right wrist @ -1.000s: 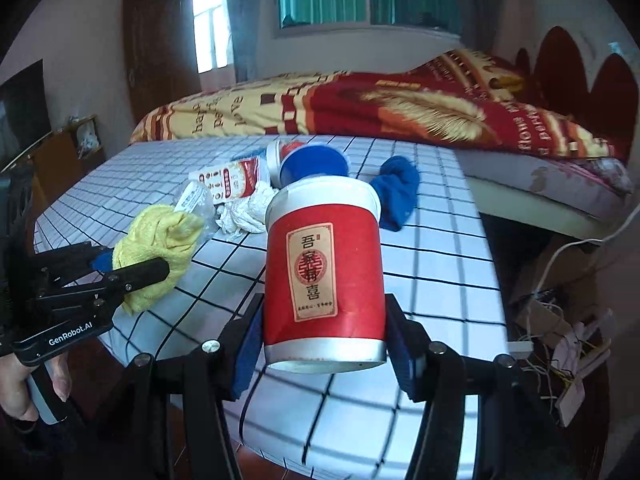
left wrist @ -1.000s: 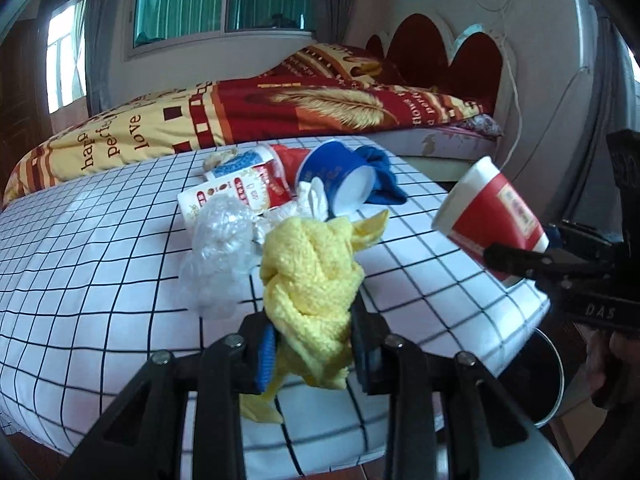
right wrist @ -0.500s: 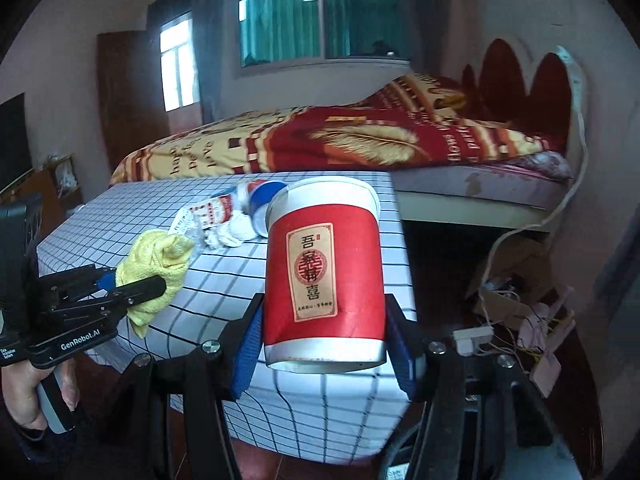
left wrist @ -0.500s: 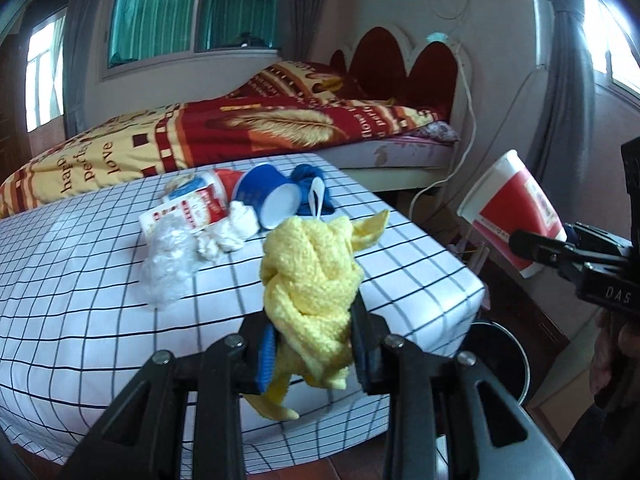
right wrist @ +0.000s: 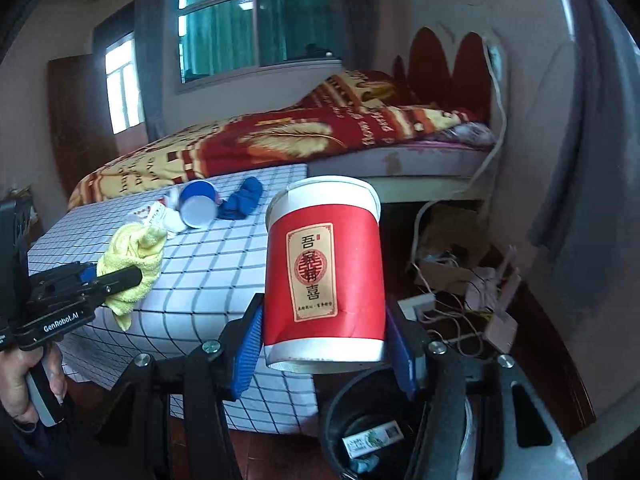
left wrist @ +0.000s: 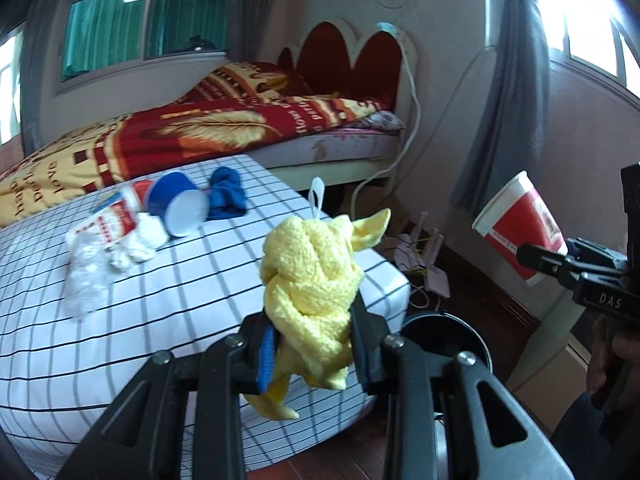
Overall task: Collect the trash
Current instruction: 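Carry the yellow cloth and red cup over the black bin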
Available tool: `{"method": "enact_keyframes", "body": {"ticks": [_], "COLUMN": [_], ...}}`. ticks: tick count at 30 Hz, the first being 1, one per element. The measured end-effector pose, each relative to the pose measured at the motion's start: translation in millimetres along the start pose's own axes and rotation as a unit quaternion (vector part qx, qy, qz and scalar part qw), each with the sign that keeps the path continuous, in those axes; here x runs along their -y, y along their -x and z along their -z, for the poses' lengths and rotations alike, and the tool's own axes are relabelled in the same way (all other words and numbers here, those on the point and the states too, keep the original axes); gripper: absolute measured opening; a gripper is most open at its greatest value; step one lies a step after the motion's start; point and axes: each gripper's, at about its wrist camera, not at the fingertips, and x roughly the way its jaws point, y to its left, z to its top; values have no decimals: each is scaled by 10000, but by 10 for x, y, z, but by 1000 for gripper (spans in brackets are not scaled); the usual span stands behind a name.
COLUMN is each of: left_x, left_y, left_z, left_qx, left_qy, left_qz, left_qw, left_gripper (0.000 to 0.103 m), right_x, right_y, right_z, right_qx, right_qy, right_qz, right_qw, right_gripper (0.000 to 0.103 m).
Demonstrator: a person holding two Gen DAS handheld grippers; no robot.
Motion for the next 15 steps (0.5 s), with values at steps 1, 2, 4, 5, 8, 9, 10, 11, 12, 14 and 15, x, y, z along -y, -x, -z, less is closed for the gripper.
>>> {"method": "enact_keyframes", "body": {"ticks": [1,2,4,5,8,9,10,11,12,14,15], "left_x": [49,99,200,261,444,518,560,618,679,777,824], "left_y": [-28,-57,-115,-145,-216,-238,-249,-267,-279,-311,-334], "left_z": [-2,-6,-1,5,34,49,56,66,81,108,124], "left_qx": [-24,-50,-103,-131,-217,-251,-272,-302,-326,-396,-443], "left_qy": [-28,-56,-111,-149,-260,-314,-350,-402,-445,-526,-552], "left_qz": [45,97,199,259,443,517,560,617,663,749,796], "left_qw": [10000,9999,9997,9995,9984,9979,9974,9968,9963,9950,9943], "left_gripper": [33,33,33,33,33,33,33,33,33,33,33], "right_x": [50,95,196,232,373,409,461,494,529,603,632], "right_y": [14,30,62,75,140,159,181,192,203,219,214], "right_z": [39,79,167,200,337,372,418,445,481,549,580], "right_qx": [-34,-63,-126,-145,-235,-251,-280,-304,-332,-386,-422], "right_qy": [-17,-37,-89,-107,-194,-211,-245,-270,-299,-362,-386], "right_qz": [39,84,182,213,346,371,411,438,470,548,573], "right_qw": [10000,9999,9997,9996,9989,9988,9985,9982,9979,9971,9967], "right_gripper": [58,58,58,58,58,58,58,58,58,58,58]}}
